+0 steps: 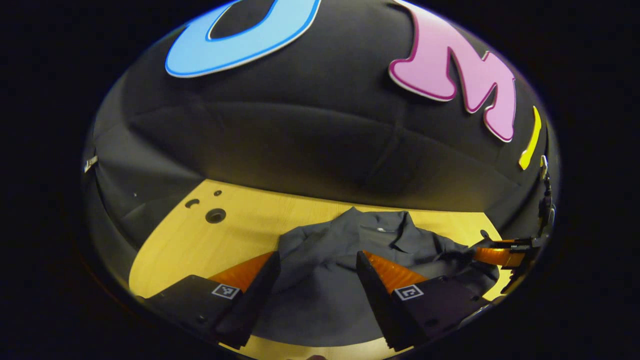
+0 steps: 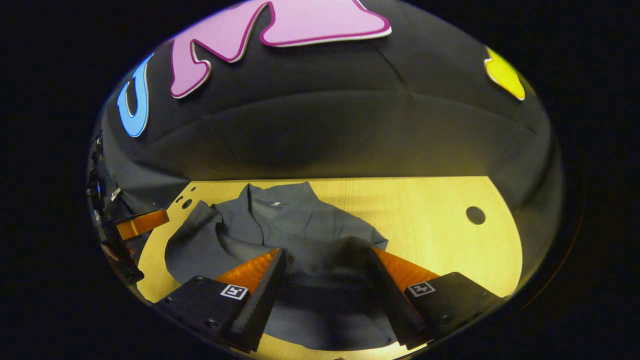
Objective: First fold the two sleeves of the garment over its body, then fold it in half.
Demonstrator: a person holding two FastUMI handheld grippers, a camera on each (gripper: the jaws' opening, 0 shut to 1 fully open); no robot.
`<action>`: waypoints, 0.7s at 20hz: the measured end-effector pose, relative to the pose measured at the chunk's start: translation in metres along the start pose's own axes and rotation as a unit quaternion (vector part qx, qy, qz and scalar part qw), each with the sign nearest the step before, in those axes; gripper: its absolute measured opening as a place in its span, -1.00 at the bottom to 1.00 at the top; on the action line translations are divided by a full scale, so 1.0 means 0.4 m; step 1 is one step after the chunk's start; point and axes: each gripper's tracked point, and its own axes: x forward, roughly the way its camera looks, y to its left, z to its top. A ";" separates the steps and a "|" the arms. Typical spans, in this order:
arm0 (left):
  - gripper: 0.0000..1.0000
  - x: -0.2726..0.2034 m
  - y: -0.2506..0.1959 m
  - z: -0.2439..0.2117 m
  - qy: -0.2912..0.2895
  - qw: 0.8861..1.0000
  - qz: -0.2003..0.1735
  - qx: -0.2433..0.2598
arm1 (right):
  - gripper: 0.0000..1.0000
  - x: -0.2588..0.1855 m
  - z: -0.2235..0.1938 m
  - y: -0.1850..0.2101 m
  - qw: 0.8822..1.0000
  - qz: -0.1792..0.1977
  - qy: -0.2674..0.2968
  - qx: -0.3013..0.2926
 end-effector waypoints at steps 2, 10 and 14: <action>0.92 -0.065 -0.001 0.027 -0.021 0.999 0.004 0.025 | 0.97 -0.057 0.024 -0.001 1.000 -0.008 -0.021 -0.001; 0.91 -0.433 -0.011 0.102 -0.110 0.993 -0.006 0.042 | 0.97 -0.363 0.036 0.043 0.996 -0.033 -0.085 -0.021; 0.91 -0.624 0.026 0.079 -0.135 0.990 -0.008 0.028 | 0.97 -0.533 -0.005 0.111 0.993 -0.035 -0.115 -0.010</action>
